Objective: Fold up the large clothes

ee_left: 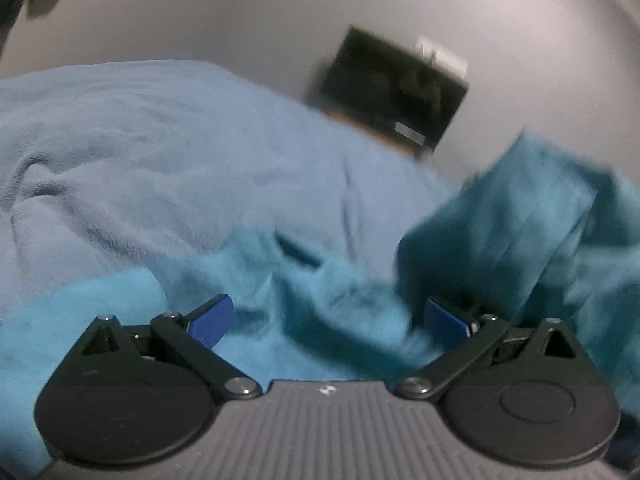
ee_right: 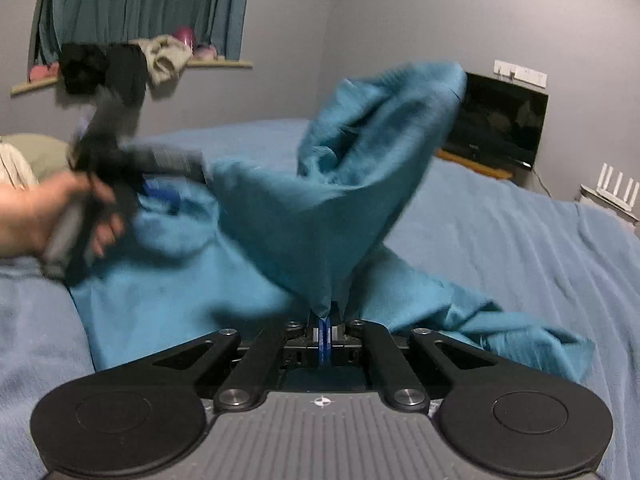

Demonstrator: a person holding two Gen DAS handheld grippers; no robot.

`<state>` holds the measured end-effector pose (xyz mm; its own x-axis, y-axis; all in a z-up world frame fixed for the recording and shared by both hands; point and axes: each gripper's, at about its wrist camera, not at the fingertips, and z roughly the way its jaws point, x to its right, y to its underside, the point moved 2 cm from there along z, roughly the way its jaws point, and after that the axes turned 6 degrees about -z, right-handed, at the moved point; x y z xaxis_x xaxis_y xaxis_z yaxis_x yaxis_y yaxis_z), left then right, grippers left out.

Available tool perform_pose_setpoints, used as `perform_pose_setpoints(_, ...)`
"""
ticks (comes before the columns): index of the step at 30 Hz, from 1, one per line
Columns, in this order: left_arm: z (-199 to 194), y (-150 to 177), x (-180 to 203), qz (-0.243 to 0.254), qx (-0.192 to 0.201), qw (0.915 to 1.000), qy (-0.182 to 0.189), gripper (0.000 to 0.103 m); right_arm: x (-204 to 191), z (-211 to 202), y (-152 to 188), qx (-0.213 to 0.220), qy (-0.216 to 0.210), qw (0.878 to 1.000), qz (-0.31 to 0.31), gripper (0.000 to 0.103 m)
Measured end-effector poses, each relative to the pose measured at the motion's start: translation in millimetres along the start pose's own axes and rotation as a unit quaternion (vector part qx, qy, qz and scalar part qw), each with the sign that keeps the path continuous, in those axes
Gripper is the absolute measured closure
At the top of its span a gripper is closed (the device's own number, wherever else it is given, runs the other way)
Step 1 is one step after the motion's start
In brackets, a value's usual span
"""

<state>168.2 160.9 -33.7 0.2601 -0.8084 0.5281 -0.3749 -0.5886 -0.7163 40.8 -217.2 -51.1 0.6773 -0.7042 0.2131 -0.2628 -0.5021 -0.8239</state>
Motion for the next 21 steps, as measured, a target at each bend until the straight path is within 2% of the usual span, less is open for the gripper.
perform_pose_setpoints(2, -10.4, -17.0, 6.3, -0.013, 0.002, 0.9994, 0.031, 0.000, 2.2, -5.7, 5.6, -0.001, 0.009, 1.000, -0.001, 0.101)
perform_pose_setpoints(3, -14.7, -25.2, 10.9, -0.014, 0.001, 0.9991, 0.041, 0.000, 10.7, 5.8, 3.6, -0.005, 0.014, 1.000, 0.001, 0.101)
perform_pose_setpoints(6, -26.0, -51.0, 30.4, -0.009, 0.013, 0.9988, 0.048, 0.000, 25.3, 29.6, 6.1, -0.027, 0.034, 0.999, 0.024, 0.099)
perform_pose_setpoints(7, -30.6, -58.6, 35.1, -0.012, 0.021, 0.9985, 0.049, 0.000, 27.5, 39.7, -2.1, -0.037, 0.041, 0.998, 0.033, 0.098)
perform_pose_setpoints(10, -41.0, -78.3, 42.3, -0.042, 0.035, 0.9967, 0.060, 0.000, 46.6, 38.9, 0.6, -0.054, 0.054, 0.994, 0.074, 0.096)
perform_pose_setpoints(12, -46.3, -85.8, 44.3, -0.059, 0.040, 0.9953, 0.066, 0.000, 57.9, 43.4, 7.4, -0.053, 0.067, 0.991, 0.101, 0.086)
perform_pose_setpoints(14, -47.2, -88.7, 48.8, -0.054, 0.037, 0.9958, 0.065, 0.000, 63.7, 37.9, 12.2, -0.043, 0.076, 0.989, 0.121, 0.082)
perform_pose_setpoints(16, -46.3, -85.7, 55.7, -0.033, 0.027, 0.9972, 0.061, 0.000, 73.1, 33.8, 17.0, -0.043, 0.088, 0.984, 0.152, 0.056)
perform_pose_setpoints(17, -42.8, -81.3, 59.2, -0.018, 0.013, 0.9979, 0.060, 0.000, 78.7, 31.9, 19.6, -0.044, 0.096, 0.980, 0.171, 0.052)
perform_pose_setpoints(19, -33.5, -69.0, 65.0, 0.010, -0.020, 0.9983, 0.053, 0.000, 93.5, 26.3, 27.7, -0.039, 0.096, 0.968, 0.229, 0.052)
perform_pose_setpoints(21, -19.3, -45.1, 67.3, 0.047, -0.057, 0.9965, 0.038, 0.000, 109.5, 25.2, 37.8, -0.028, 0.079, 0.950, 0.299, 0.050)
